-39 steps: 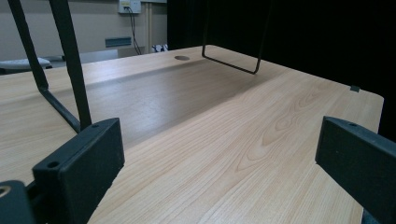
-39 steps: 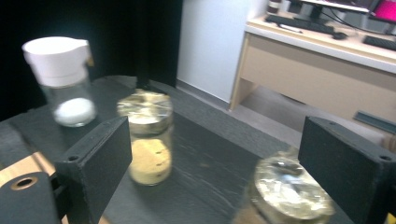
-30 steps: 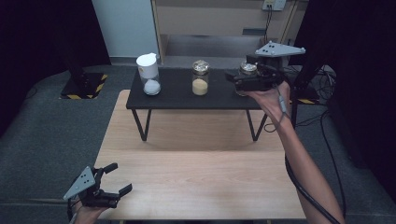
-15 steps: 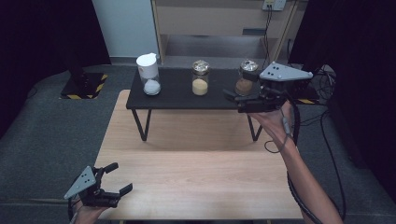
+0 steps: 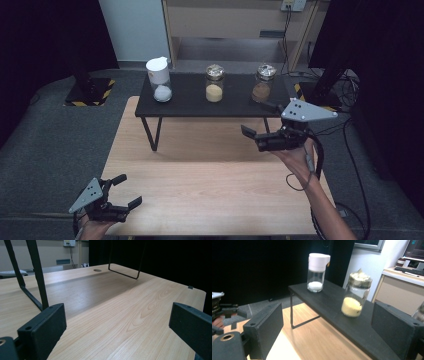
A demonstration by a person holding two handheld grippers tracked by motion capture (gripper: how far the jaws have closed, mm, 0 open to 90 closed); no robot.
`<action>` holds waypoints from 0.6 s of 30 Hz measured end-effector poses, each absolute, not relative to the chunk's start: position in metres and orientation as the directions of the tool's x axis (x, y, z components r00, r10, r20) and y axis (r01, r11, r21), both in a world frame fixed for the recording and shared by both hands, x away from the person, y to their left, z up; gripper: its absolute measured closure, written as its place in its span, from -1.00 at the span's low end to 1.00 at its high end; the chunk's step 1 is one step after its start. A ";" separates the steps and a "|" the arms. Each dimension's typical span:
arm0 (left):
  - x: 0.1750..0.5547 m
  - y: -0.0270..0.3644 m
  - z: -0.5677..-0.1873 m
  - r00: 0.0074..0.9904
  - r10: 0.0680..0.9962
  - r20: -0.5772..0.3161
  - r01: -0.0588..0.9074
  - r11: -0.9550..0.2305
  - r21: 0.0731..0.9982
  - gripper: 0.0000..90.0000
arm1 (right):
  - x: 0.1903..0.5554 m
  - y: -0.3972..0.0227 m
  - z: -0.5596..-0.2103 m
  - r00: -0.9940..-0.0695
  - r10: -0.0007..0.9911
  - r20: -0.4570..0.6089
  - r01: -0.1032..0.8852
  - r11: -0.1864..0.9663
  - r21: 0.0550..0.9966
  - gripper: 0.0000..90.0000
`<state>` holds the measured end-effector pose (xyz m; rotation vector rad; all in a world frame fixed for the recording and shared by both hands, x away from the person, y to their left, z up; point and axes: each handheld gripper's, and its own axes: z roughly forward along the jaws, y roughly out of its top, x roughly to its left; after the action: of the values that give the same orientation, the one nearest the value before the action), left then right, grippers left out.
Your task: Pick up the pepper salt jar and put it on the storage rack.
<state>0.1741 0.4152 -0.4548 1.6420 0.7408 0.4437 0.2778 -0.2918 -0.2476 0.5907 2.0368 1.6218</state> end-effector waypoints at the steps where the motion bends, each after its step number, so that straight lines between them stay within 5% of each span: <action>1: 0.174 0.415 -0.455 0.722 0.683 -0.113 0.223 -0.075 0.972 -1.00 | 0.275 -0.293 -0.251 -0.801 0.591 -0.092 0.044 0.211 0.976 -0.75; 18: 0.173 0.416 -0.455 0.723 0.682 -0.107 0.217 -0.077 0.973 -1.00 | 0.227 -0.310 -0.295 -0.770 0.630 -0.101 0.046 0.212 0.976 -0.76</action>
<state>0.1730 0.4158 -0.4549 1.6406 0.7361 0.4491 0.2270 -0.3096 -0.2955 0.6243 2.0073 1.5908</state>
